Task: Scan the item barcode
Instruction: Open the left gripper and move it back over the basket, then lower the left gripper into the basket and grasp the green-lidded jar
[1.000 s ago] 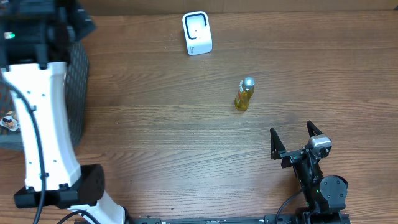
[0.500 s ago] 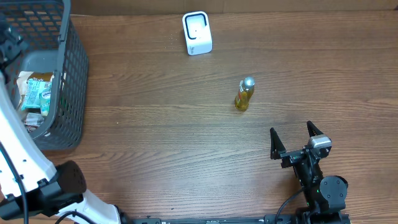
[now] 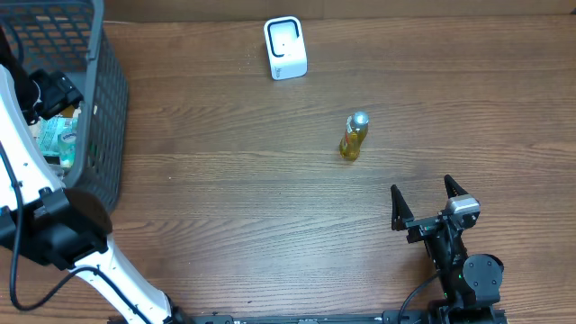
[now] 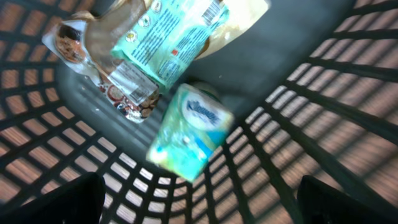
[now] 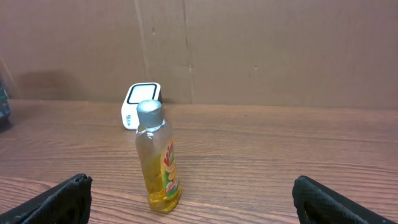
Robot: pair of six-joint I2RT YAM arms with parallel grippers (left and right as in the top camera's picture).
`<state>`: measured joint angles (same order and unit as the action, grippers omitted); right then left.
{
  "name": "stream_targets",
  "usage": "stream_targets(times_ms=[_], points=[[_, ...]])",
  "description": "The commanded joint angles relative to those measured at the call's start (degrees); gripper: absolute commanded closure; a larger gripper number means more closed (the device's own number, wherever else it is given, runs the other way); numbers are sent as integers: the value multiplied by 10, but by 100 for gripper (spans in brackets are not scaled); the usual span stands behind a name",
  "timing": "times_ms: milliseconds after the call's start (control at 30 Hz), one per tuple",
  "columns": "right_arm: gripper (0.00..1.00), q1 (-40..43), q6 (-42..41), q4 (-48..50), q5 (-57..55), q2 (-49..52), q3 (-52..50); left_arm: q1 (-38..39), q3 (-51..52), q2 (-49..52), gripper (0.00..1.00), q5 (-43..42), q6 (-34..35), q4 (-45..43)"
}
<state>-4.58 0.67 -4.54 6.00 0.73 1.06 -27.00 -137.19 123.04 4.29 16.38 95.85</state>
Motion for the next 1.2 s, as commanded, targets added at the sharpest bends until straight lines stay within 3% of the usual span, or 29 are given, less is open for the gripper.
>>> stream_targets(times_ms=[0,567,933,1167], points=[[0,1,3,3,-1,-6,-6,0,26,24,0,-7,-23,10],[0,1,3,3,-1,-6,-6,-20,48,19,2,-9,-21,10],[0,1,3,3,-1,-6,-6,-24,48,-124,2,-24,6,7],[0,1,2,3,-1,-6,-6,-24,66,-136,0,-23,-12,-13]])
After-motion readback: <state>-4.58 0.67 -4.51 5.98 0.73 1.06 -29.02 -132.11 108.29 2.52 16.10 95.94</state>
